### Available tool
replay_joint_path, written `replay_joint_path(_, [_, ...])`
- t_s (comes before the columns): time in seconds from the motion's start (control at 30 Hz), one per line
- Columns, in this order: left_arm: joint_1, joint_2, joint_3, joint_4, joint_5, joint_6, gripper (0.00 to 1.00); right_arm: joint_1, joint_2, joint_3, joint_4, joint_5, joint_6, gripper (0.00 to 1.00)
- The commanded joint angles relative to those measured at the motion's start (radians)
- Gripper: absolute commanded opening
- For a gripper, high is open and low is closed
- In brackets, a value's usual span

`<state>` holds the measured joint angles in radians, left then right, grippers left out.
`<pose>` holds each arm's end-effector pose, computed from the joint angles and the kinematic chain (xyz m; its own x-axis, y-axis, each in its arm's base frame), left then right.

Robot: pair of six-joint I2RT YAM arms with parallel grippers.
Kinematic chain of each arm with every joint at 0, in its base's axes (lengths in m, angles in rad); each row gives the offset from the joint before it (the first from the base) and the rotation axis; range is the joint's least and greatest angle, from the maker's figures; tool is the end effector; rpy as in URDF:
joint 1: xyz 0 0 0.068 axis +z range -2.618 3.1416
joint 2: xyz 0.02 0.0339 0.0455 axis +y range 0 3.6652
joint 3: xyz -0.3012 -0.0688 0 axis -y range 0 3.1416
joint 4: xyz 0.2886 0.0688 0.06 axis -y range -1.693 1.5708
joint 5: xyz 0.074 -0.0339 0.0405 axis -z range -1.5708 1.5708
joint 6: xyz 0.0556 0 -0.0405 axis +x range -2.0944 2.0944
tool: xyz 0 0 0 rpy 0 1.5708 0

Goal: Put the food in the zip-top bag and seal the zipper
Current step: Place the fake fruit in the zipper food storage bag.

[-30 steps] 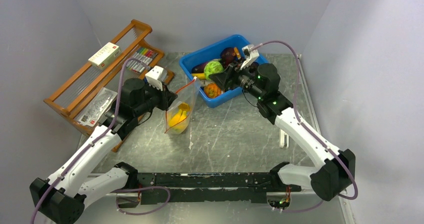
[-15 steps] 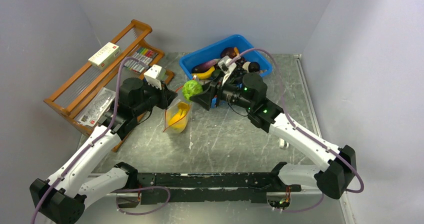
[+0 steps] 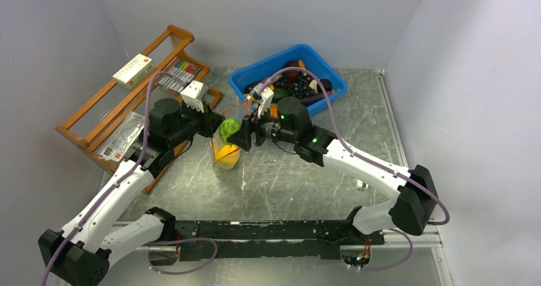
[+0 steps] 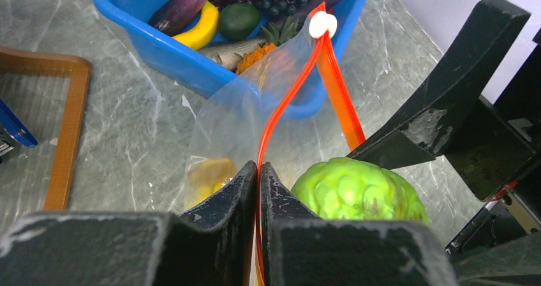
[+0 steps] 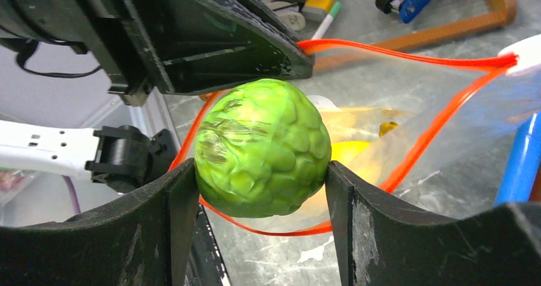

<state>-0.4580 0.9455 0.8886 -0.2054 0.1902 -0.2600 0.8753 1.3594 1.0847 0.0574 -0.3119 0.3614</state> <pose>0.2281 -0.1241 0.3679 -0.3785 -0.0949 -0.9207 0.5181 0.8026 -0.2957 0.2271 0.2987 0.3601 -0.4555 -0.0205 -0.8900 -0.8143 0.4138 0.4072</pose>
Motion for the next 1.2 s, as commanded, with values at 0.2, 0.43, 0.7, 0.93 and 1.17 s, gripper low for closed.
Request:
replay_joint_path(0.2, [0.023,-0.026,-0.006,0.044,0.035,0.005,0.07,0.017,0.053,0.128,-0.191,0.205,-0.058,0.53])
replay_joint_path(0.43, [0.034,-0.041,-0.013,0.045,0.026,0.005,0.07,0.017,0.099,0.194,-0.266,0.243,-0.087,0.56])
replay_joint_path(0.7, [0.036,-0.058,-0.016,0.039,0.039,0.01,0.07,0.017,0.08,0.158,-0.206,0.292,-0.123,0.59])
replay_joint_path(0.93, [0.036,-0.052,-0.01,0.034,0.071,0.001,0.07,0.016,0.094,0.132,-0.189,0.228,-0.14,0.59])
replay_joint_path(1.17, [0.038,-0.048,-0.005,0.033,0.09,0.011,0.07,0.016,0.072,0.081,-0.1,0.119,-0.145,0.6])
